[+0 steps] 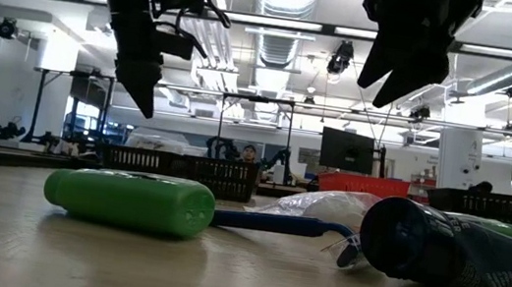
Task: Pick & Place Travel size toiletries
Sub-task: Put the white cotton pack into the left black bin
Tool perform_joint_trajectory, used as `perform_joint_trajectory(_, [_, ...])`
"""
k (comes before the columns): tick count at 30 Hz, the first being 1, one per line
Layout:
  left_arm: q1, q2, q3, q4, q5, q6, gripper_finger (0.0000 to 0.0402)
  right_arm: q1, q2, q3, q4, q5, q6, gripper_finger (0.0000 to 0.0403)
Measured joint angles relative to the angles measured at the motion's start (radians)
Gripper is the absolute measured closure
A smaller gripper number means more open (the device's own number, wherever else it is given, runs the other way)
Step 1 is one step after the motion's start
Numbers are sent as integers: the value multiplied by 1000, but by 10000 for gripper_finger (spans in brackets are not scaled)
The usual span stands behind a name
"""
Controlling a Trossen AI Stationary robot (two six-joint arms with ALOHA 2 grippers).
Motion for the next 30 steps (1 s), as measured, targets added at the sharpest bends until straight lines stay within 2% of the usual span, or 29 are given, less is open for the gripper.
perform_joint_trajectory(6, [-17, -8, 71, -92, 12, -22, 198, -18, 1, 0, 0, -74, 0, 39])
perform_joint_trajectory(8, [-37, -19, 105, -127, 19, -40, 180, -18, 8, -1, -1, -106, 1, 39])
perform_joint_trajectory(10, [-65, -37, 133, -133, 79, -56, 169, -18, 21, -6, -3, -150, 7, 39])
perform_joint_trajectory(13, [-112, -59, 161, -105, 209, -85, 164, -18, 60, -14, -1, -197, 34, 39])
perform_joint_trajectory(16, [-161, -78, 170, -80, 270, -142, 166, -18, 114, -17, 0, -230, 45, 39])
perform_joint_trajectory(22, [-261, -87, 168, -77, 276, -277, 168, 10, 185, -3, 14, -228, -51, 39])
perform_joint_trajectory(30, [-387, -84, 142, -72, 275, -376, 168, 31, 190, -6, 25, -229, -181, 39])
